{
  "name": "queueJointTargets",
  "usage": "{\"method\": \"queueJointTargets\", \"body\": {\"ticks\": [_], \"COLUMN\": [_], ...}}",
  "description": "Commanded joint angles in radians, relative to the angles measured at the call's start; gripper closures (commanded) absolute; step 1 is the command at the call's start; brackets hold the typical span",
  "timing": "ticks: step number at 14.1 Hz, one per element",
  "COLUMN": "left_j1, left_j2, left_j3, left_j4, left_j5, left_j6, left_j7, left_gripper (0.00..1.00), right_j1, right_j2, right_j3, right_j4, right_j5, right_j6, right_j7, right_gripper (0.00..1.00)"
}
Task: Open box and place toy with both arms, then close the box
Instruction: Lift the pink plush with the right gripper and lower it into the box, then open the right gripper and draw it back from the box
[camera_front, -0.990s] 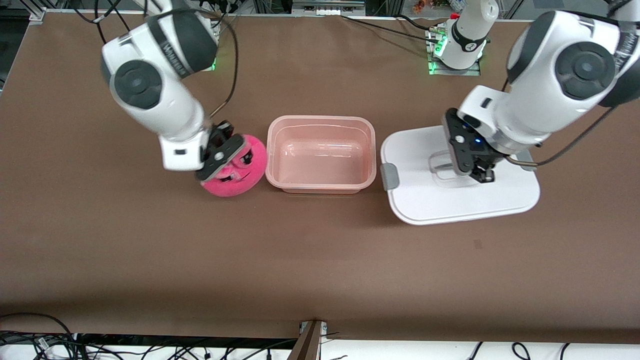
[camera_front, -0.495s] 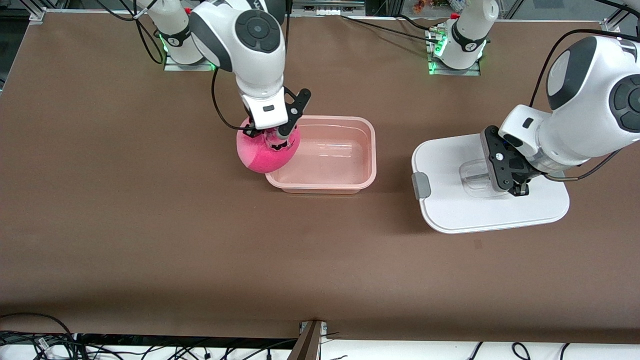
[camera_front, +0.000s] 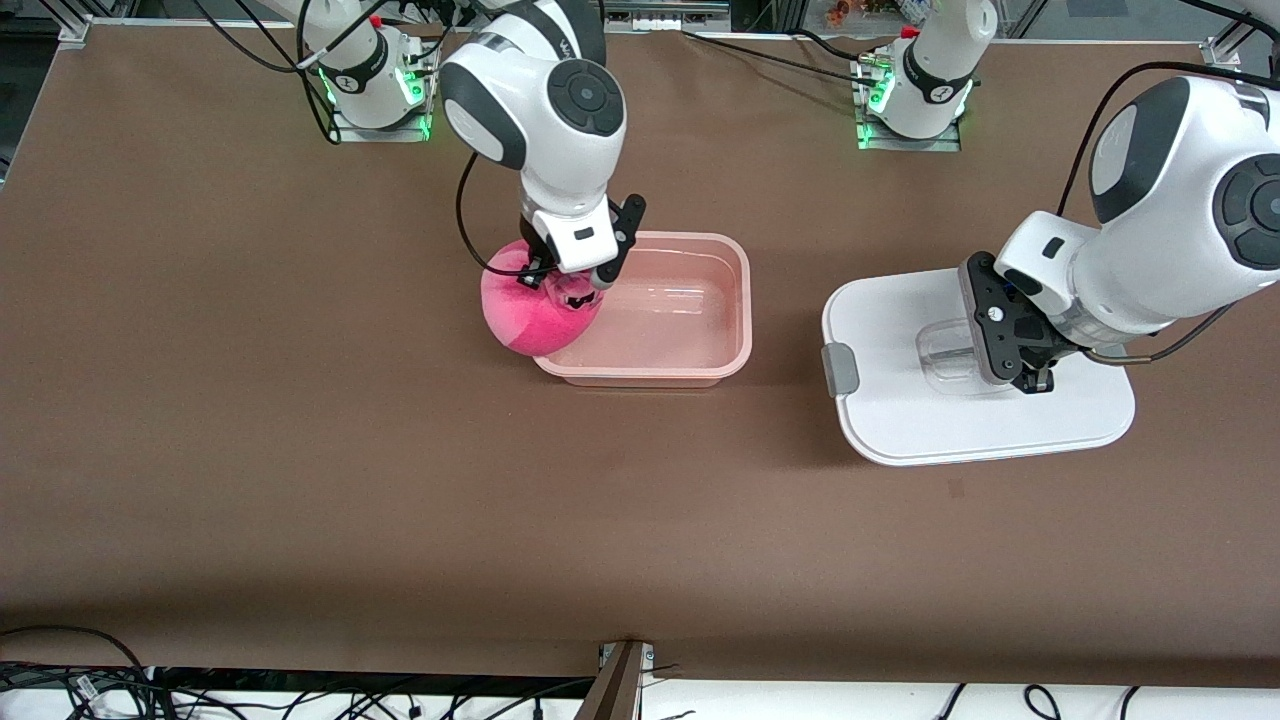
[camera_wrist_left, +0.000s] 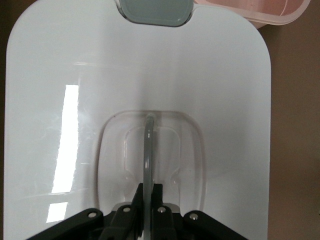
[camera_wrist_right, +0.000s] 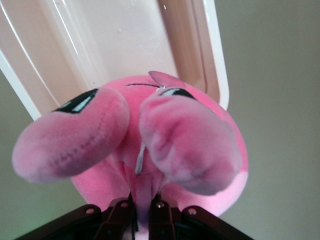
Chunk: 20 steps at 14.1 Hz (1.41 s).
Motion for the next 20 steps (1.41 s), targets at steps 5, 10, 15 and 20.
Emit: {"method": "queueJointTargets", "body": {"ticks": [5, 10, 15, 20], "left_j1": [0.004, -0.008, -0.022, -0.124], "left_j2": [-0.004, -0.005, -0.008, 0.054], "left_j3": [-0.011, -0.017, -0.061, -0.174], "left_j4": [0.004, 0.004, 0.004, 0.007], "left_j5": [0.023, 0.023, 0.011, -0.002], "left_j6": [0.0, -0.001, -0.007, 0.006], "left_j7": [0.021, 0.012, 0.008, -0.027], "left_gripper": [1.0, 1.0, 1.0, 1.0], "right_j1": [0.072, 0.07, -0.12, -0.401], "right_j2": [0.049, 0.033, 0.001, -0.04], "right_j3": [-0.001, -0.013, -0.019, -0.025], "right_j4": [0.061, 0.155, 0.206, 0.207], "right_j5": [-0.007, 0.056, 0.138, 0.249], "right_j6": [0.089, 0.065, -0.053, -0.147], "right_j7": [0.314, 0.405, 0.439, 0.43], "right_gripper": [0.0, 0.0, 0.0, 0.0]}}
